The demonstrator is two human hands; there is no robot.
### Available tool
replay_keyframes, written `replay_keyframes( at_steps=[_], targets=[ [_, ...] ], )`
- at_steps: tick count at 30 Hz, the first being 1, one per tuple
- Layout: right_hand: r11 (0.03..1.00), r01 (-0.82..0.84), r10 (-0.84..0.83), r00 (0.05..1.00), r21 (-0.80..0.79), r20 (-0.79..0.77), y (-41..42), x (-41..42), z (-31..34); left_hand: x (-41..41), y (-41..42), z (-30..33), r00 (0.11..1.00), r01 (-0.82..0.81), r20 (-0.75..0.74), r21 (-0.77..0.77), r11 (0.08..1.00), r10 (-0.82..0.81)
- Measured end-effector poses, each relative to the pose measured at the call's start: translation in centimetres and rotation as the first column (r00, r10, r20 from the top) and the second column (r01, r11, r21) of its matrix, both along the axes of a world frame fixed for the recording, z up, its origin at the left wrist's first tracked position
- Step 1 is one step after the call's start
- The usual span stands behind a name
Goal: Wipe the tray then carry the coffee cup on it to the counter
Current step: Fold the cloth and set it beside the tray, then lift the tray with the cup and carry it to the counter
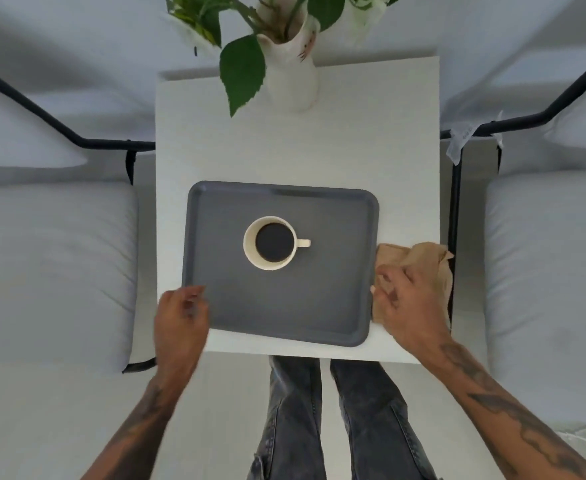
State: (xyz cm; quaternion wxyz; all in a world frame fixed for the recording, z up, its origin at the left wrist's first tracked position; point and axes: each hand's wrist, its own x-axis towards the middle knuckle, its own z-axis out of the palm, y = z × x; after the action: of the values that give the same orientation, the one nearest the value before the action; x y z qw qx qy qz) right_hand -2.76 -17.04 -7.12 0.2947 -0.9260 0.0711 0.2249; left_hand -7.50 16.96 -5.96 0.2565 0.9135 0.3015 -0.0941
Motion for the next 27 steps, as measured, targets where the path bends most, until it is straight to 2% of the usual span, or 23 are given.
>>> replay_keyframes(
  at_steps=[4,7,12,20,24,25,27],
  targets=[
    [0.995,0.084,-0.091,0.986,-0.056,-0.142,3.1,-0.2,-1.4,2.3,5.4,-2.1,0.981,0.169,-0.106,0.069,0.983,-0.162],
    [0.983,0.119,-0.136,0.983,-0.137,-0.124,4.4,0.1,-2.4,3.7,6.7,-3.8,0.955,0.276,-0.114,0.006,0.961,-0.274],
    [0.967,0.109,-0.126,0.990,-0.229,-0.061,5.5,0.3,-2.9,3.7,7.2,-5.2,0.958,0.282,-0.028,-0.078,0.956,-0.285],
    [0.963,0.058,-0.073,0.996,-0.264,-0.049,6.9,1.4,-2.5,2.9,9.2,-5.2,0.956,0.292,0.004,-0.111,0.950,-0.294],
    [0.942,0.013,-0.024,0.999,-0.335,-0.031,8.2,2.6,-1.5,3.4,9.2,-4.4,0.949,0.317,-0.004,0.004,0.949,-0.317],
    [0.949,0.013,-0.006,1.000,-0.314,0.023,8.6,3.0,-1.1,3.9,9.0,-4.0,0.940,0.341,0.029,-0.010,0.940,-0.341],
    [0.985,-0.037,0.057,0.991,-0.167,0.120,9.7,3.8,-0.1,5.4,8.1,-3.2,0.896,0.443,0.087,-0.106,0.890,-0.436]
  ],
)
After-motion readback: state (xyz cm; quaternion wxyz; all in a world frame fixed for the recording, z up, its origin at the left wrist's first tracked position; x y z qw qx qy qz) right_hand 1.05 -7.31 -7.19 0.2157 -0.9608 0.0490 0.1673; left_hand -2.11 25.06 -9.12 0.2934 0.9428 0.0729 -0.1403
